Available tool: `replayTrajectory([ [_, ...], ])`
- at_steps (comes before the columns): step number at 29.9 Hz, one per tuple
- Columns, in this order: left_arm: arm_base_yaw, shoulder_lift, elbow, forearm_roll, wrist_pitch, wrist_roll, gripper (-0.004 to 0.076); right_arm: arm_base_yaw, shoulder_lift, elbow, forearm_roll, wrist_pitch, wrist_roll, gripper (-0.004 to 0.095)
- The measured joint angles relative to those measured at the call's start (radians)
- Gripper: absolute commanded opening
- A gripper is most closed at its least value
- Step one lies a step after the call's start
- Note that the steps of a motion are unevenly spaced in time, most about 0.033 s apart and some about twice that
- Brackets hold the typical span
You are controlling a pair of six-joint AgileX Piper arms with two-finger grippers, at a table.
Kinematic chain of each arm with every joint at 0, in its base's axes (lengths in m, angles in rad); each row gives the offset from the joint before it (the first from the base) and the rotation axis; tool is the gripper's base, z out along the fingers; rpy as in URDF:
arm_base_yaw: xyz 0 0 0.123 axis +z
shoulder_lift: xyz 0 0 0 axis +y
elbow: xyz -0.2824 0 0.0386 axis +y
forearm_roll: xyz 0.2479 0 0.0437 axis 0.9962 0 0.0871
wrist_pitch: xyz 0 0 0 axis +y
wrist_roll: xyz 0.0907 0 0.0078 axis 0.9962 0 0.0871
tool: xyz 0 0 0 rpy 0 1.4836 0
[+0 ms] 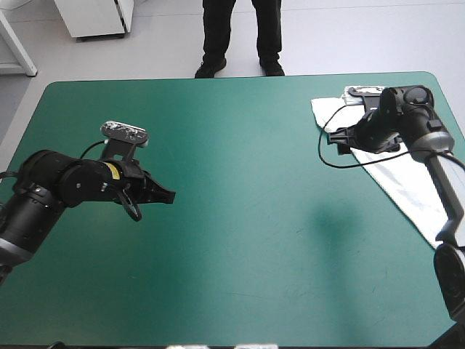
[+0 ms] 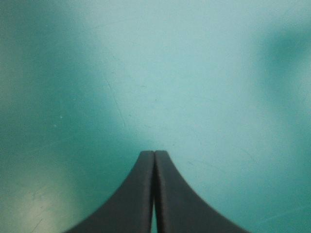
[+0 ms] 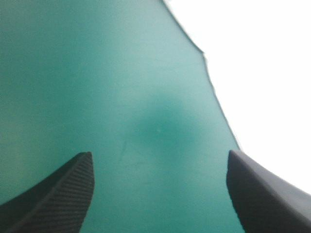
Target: Fold the cloth
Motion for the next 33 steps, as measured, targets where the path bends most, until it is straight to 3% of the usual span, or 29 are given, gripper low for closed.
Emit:
replayTrajectory([
  [4, 0.0, -0.025, -0.071, 0.019, 0.119, 0.0, -0.001, -0.057, -0.025, 0.0, -0.043, 0.04, 0.051, 0.0791],
  [8, 0.0, -0.047, -0.083, 0.019, 0.145, 0.0, -0.001, -0.142, -0.017, 0.0, -0.029, 0.019, 0.065, 0.0791],
  [15, 0.0, -0.049, -0.084, 0.019, 0.13, 0.0, -0.001, -0.254, 0.095, -0.012, 0.0, -0.066, 0.065, 0.0789],
  [27, 0.0, -0.049, -0.084, 0.018, 0.077, 0.0, -0.001, -0.256, 0.436, -0.289, -0.015, -0.08, 0.101, 0.0785],
  [31, 0.0, -0.049, -0.084, 0.015, 0.076, 0.0, -0.001, -0.256, 0.496, -0.316, -0.03, -0.07, 0.114, 0.0706],
  [33, 0.0, -0.049, -0.084, 0.015, 0.07, 0.0, -0.001, -0.256, 0.505, -0.325, -0.029, -0.064, 0.114, 0.0599],
])
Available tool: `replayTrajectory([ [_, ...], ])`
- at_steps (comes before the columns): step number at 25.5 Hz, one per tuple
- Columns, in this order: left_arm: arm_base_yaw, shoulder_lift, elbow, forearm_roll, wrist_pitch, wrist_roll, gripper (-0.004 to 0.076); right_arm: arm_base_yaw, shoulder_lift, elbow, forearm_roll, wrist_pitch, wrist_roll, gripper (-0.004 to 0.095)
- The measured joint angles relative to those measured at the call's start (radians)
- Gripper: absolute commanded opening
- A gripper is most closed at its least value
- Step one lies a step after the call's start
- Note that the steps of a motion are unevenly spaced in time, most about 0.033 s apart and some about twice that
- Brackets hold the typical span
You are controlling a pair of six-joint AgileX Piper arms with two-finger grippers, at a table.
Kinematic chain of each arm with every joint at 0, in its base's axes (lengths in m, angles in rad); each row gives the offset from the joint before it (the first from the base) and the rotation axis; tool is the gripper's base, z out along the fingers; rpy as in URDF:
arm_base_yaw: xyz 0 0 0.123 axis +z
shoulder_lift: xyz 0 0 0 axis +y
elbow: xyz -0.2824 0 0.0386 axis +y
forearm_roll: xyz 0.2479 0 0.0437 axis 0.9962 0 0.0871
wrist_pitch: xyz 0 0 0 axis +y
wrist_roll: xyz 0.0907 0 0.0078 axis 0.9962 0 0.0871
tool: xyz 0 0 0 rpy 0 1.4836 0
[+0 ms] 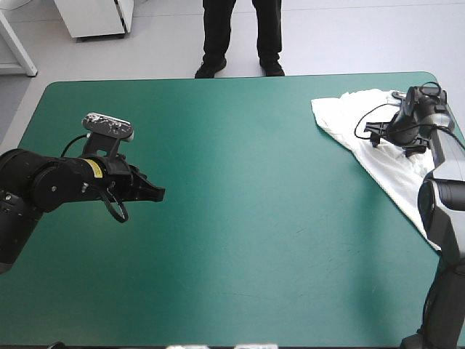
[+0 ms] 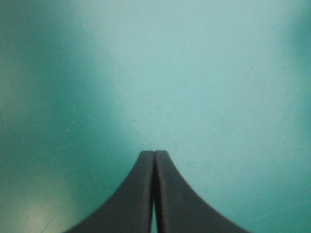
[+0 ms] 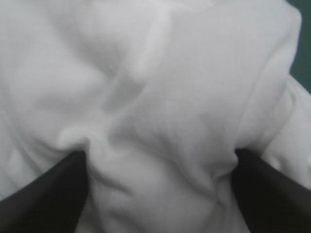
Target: Fold the cloth
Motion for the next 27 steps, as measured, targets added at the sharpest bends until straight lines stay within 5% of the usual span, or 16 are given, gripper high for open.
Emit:
replayTrajectory([
  [6, 0.0, 0.0, 0.0, 0.0, -0.015, 0.0, -0.001, 0.0, 0.031, -0.027, 0.016, 0.034, -0.001, -0.0015],
  [16, 0.0, 0.0, 0.0, 0.0, -0.021, 0.0, -0.001, 0.026, 0.029, -0.032, 0.054, 0.044, -0.071, -0.0017],
  [21, 0.0, 0.0, 0.0, 0.0, -0.022, 0.0, -0.001, 0.164, 0.01, -0.026, 0.041, 0.09, -0.084, -0.0017],
  [27, 0.0, 0.0, 0.0, 0.0, -0.022, 0.0, -0.001, 0.484, -0.037, 0.006, 0.131, 0.164, -0.096, -0.0017],
])
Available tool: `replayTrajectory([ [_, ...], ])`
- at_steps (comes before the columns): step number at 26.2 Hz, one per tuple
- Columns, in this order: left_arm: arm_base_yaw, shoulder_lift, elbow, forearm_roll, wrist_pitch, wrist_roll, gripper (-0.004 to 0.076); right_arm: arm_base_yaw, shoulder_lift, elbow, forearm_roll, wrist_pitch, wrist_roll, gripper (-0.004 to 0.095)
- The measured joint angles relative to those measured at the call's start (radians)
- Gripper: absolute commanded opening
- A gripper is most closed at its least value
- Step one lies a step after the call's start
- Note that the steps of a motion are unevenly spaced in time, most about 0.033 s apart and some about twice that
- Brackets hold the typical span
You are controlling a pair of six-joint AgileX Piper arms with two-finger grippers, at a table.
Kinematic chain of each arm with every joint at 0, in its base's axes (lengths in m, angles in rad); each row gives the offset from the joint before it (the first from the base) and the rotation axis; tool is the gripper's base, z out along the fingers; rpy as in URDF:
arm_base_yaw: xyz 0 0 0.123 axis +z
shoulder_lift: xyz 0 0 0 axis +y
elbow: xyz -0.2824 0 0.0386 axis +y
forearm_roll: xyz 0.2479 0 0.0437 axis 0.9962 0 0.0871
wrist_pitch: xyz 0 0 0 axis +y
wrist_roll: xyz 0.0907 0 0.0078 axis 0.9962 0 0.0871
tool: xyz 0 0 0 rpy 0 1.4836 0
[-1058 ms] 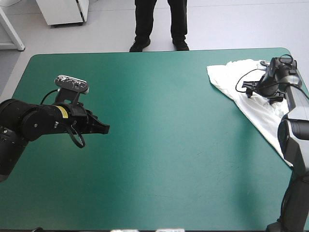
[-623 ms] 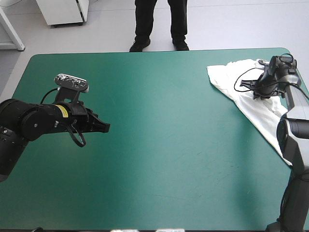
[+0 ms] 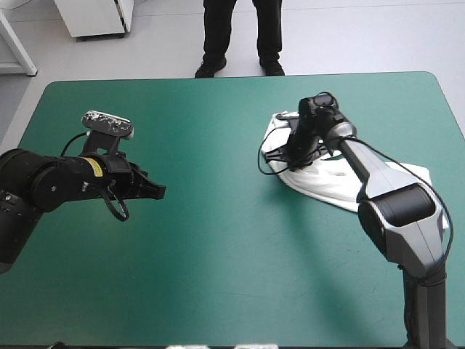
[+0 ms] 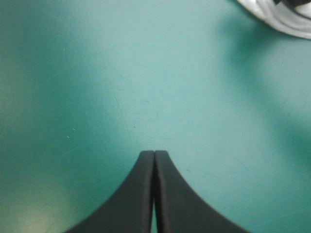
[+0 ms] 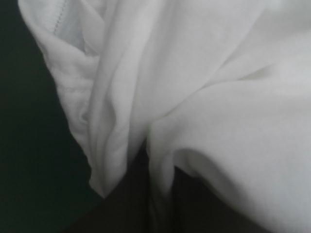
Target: Fold the cloth
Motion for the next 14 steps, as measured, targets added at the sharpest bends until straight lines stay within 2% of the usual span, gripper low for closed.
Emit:
replayTrajectory([
  [4, 0.0, 0.0, 0.0, 0.0, 0.0, 0.0, -0.001, 0.156, -0.052, 0.003, 0.025, 0.015, -0.002, -0.0017],
  [14, 0.0, 0.0, 0.0, 0.0, 0.005, -0.001, -0.001, 0.399, -0.07, 0.003, 0.065, 0.02, 0.001, -0.0017],
])
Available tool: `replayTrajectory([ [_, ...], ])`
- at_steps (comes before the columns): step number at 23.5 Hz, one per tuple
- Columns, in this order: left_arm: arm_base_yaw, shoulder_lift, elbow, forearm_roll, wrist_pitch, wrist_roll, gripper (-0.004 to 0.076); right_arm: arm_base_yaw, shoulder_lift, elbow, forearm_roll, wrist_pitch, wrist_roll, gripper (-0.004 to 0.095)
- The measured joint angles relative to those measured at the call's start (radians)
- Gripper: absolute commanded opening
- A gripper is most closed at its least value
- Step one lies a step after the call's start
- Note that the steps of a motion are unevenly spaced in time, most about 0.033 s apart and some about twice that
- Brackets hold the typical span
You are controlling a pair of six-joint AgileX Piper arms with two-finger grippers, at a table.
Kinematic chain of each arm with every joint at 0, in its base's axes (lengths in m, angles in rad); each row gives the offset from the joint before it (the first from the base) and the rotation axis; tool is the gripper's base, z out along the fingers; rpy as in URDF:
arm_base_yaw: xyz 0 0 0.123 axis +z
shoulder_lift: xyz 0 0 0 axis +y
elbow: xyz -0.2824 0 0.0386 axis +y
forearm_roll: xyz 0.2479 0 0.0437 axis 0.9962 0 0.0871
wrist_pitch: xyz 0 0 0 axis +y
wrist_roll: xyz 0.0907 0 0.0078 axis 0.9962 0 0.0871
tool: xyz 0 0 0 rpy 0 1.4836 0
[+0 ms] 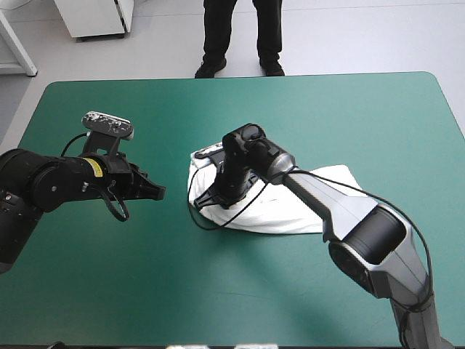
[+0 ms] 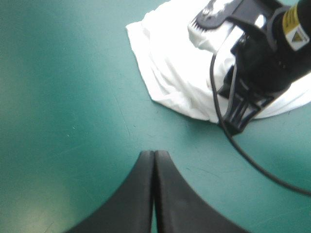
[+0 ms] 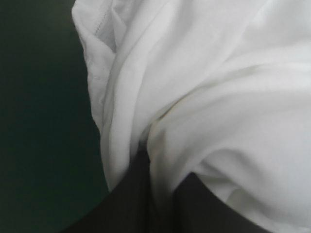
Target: Fold the cloth
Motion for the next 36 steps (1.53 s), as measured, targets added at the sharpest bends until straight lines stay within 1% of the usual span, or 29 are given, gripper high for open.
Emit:
replayTrajectory([
  [5, 0.0, -0.03, 0.0, 0.0, 0.02, -0.003, -0.001, 0.105, 0.0, 0.0, 0.011, 0.002, 0.014, -0.0017],
  [8, 0.0, -0.06, -0.001, 0.004, 0.024, -0.006, -0.001, 0.14, 0.0, 0.0, 0.01, 0.003, 0.016, -0.0015],
  [9, 0.0, -0.066, -0.001, 0.005, 0.029, -0.006, -0.001, 0.146, 0.0, 0.0, 0.008, 0.003, 0.016, 0.0026],
  [10, 0.0, -0.066, -0.001, 0.005, 0.031, -0.006, -0.001, 0.146, 0.0, 0.0, 0.002, 0.003, 0.016, 0.0083],
  [11, 0.0, -0.066, -0.001, 0.005, 0.032, -0.006, -0.001, 0.146, 0.0, 0.0, -0.001, 0.003, 0.011, 0.0272],
  [13, 0.0, -0.066, -0.001, 0.005, 0.032, -0.006, -0.001, 0.145, 0.0, 0.0, -0.009, 0.003, -0.007, 0.0513],
  [14, 0.0, -0.066, -0.001, 0.005, 0.032, -0.006, -0.001, 0.145, 0.0, -0.001, -0.009, 0.003, -0.012, 0.0691],
  [15, 0.0, -0.066, -0.001, 0.005, 0.032, -0.007, -0.001, 0.145, 0.0, -0.011, -0.009, 0.006, -0.019, 0.0764],
  [16, 0.0, -0.066, -0.001, 0.005, 0.032, -0.007, -0.001, 0.145, -0.002, -0.041, -0.022, 0.008, -0.015, 0.0746],
  [19, 0.0, -0.066, -0.001, 0.005, 0.036, -0.009, -0.001, 0.128, -0.074, -0.083, -0.139, 0.008, 0.045, 0.0685],
  [22, 0.0, -0.066, -0.001, 0.005, 0.042, -0.006, -0.001, 0.07, -0.182, -0.038, -0.149, 0.007, 0.075, 0.0675],
  [26, 0.0, -0.066, -0.001, 0.005, 0.045, -0.006, -0.001, -0.07, -0.357, 0.103, -0.174, 0.009, 0.09, 0.0675],
  [27, 0.0, -0.066, -0.001, 0.012, 0.046, -0.005, -0.001, -0.138, -0.438, 0.177, -0.216, 0.012, 0.09, 0.0675],
  [30, 0.0, -0.066, -0.001, 0.012, 0.044, -0.002, -0.001, -0.237, -0.556, 0.246, -0.264, 0.019, 0.078, 0.0675],
  [33, 0.0, -0.066, -0.001, 0.039, 0.044, -0.002, -0.001, -0.342, -0.67, 0.286, -0.261, 0.02, 0.068, 0.0674],
  [36, 0.0, -0.066, -0.001, 0.059, 0.05, -0.007, -0.0001, -0.474, -0.768, 0.338, -0.242, 0.02, 0.068, 0.0675],
])
